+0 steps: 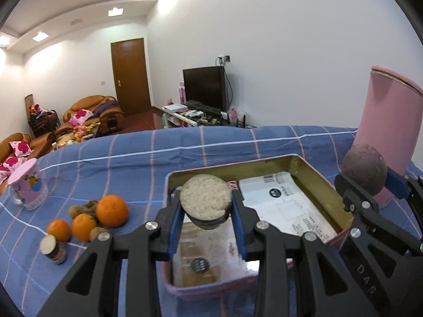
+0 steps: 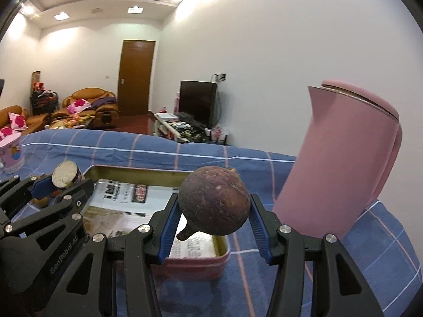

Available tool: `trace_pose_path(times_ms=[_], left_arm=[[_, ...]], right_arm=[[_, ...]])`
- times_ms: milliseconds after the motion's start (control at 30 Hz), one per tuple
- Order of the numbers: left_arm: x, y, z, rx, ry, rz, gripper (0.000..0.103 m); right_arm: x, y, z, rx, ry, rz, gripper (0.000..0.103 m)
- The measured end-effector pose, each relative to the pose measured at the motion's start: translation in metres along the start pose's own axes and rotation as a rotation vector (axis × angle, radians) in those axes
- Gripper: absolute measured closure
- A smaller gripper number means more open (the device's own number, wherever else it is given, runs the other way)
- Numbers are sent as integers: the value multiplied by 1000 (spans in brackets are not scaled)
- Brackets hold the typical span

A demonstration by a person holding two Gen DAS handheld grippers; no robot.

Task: Organize fruits
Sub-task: 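Carry the round cake and purple fruit over the pink tin box, then lower both items into the tin box and open both grippers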

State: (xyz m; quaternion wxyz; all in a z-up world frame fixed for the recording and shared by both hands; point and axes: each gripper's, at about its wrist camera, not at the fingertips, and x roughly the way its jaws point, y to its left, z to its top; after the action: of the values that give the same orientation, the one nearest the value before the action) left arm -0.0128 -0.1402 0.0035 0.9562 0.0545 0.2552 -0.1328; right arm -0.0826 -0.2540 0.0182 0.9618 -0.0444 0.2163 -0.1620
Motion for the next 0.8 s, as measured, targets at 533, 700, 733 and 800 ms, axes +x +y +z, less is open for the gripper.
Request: trace_pose_path(times_ms=[533, 700, 733, 800], left_arm=[[44, -5, 14, -23, 119, -35, 67], [53, 2, 14, -42, 157, -38, 67], [54, 4, 13, -41, 160, -33, 67], [56, 7, 13, -45, 169, -33, 67]], right_arm=[[42, 2, 17, 11, 52, 17, 50], [54, 8, 18, -5, 103, 79, 50], [55, 9, 18, -10, 110, 94, 50], [59, 11, 18, -20, 128, 121, 50]])
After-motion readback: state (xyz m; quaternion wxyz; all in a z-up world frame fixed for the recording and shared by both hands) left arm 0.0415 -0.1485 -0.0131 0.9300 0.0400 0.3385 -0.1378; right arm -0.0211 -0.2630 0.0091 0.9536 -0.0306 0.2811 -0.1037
